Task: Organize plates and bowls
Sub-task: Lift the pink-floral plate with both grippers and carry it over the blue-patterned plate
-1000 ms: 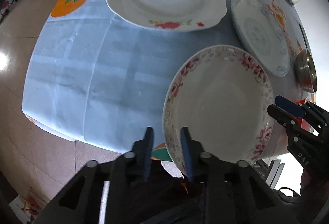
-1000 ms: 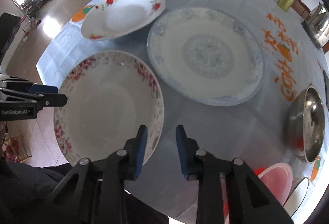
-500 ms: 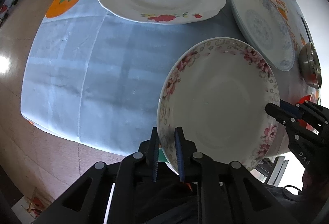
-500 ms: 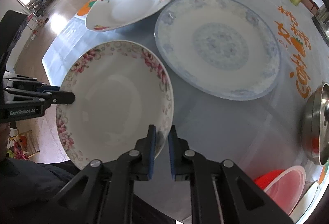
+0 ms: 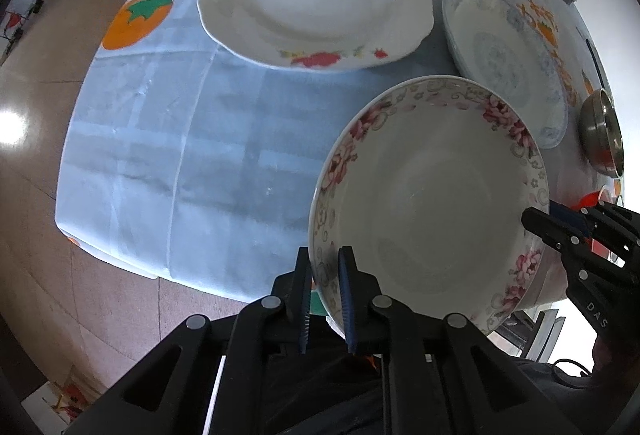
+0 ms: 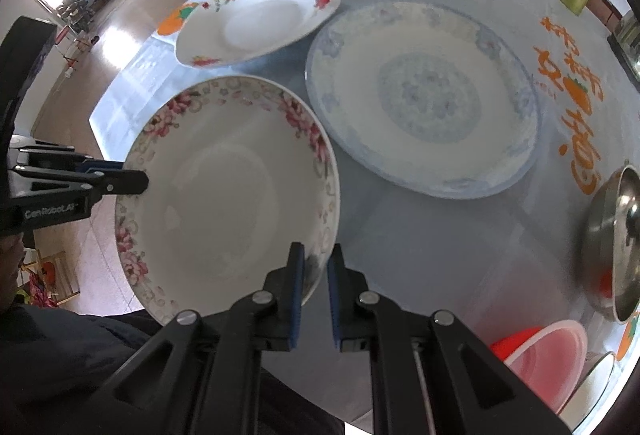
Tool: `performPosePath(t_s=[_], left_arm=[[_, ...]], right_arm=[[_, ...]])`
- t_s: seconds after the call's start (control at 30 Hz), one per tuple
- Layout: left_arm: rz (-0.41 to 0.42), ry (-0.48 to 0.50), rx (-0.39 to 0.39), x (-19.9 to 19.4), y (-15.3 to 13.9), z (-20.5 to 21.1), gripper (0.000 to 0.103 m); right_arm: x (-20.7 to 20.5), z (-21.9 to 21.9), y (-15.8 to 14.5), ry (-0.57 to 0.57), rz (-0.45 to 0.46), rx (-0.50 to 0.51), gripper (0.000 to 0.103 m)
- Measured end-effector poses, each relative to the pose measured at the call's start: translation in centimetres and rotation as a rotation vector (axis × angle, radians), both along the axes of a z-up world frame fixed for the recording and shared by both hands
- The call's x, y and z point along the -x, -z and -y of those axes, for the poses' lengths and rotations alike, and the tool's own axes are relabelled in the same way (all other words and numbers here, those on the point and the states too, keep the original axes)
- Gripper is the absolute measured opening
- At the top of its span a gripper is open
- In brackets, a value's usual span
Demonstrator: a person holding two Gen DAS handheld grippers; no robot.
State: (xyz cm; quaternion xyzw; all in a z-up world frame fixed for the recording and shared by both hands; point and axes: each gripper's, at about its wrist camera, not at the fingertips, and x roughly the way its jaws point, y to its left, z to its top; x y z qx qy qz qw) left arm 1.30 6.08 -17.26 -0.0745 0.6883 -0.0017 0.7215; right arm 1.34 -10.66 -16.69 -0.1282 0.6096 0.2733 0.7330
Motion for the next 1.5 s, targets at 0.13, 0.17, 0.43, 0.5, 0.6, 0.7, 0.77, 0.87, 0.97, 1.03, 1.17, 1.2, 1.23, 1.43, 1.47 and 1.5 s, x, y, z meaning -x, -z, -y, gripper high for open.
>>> performPosePath(t_s=[0.13, 0.17, 0.43, 0.5, 0.6, 0.7, 0.77, 0.87, 0.97, 1.03, 1.17, 1.2, 1.23, 1.43, 1.47, 1.5], left_arm=[[0.014, 0.004, -0.006, -0.2, -0.9, 0.1, 0.014], [0.018, 0.007, -0.009, -0.3, -1.1, 0.2, 0.014], [0.042, 0.022, -0.016, -0.6, -1.8, 0.7, 0.014], [0.047, 0.027, -0.019, -1.0, -2.2, 0.9, 0.014], [0.060, 0.033, -0.020, -1.1, -2.5, 1.0, 0.014], [0.070, 0.038, -0.024, -1.5, -2.6, 1.4, 0.014], [0.075, 0.041, -0.025, -1.8, -2.8, 1.7, 0.014], [0.084, 0.050, -0.027, -2.1, -3.1, 2.0, 0.014], [0.092, 0.057, -0.027, -2.7, -3.2, 2.6, 0.014], [0.098, 0.061, -0.029, -2.9, -3.3, 2.9, 0.014], [0.107, 0.073, -0.029, -3.2, -3.7, 3.4, 0.014], [0.110, 0.076, -0.030, -3.4, -3.8, 3.6, 0.014], [0.111, 0.078, -0.030, -3.5, -3.8, 3.7, 0.014], [0.125, 0.096, -0.032, -4.2, -4.1, 4.4, 0.014], [0.126, 0.100, -0.032, -4.4, -4.2, 4.5, 0.014], [0.127, 0.103, -0.031, -4.5, -4.2, 4.6, 0.014]], right_arm=[[-0.1, 0.2, -0.7, -0.001, 0.015, -0.011, 0.011], [-0.1, 0.3, -0.8, 0.001, 0.017, -0.013, 0.011], [-0.5, 0.9, -1.9, 0.013, 0.043, -0.024, 0.011], [-0.6, 1.1, -2.1, 0.016, 0.047, -0.025, 0.011], [-0.8, 1.4, -2.5, 0.021, 0.057, -0.027, 0.011], [-0.8, 1.9, -2.9, 0.026, 0.068, -0.028, 0.011], [-0.7, 2.2, -3.2, 0.027, 0.077, -0.028, 0.011], [-0.9, 2.7, -3.5, 0.033, 0.084, -0.031, 0.011], [-1.2, 3.1, -3.8, 0.041, 0.092, -0.033, 0.011], [-1.4, 3.3, -4.0, 0.045, 0.098, -0.034, 0.011], [-1.7, 3.9, -4.3, 0.056, 0.109, -0.035, 0.011], [-1.9, 3.9, -4.3, 0.058, 0.111, -0.036, 0.011], [-2.0, 4.1, -4.3, 0.060, 0.113, -0.036, 0.011], [-2.6, 4.7, -4.5, 0.075, 0.127, -0.038, 0.011], [-2.7, 4.8, -4.6, 0.080, 0.129, -0.039, 0.011], [-2.8, 4.9, -4.6, 0.082, 0.130, -0.039, 0.011]])
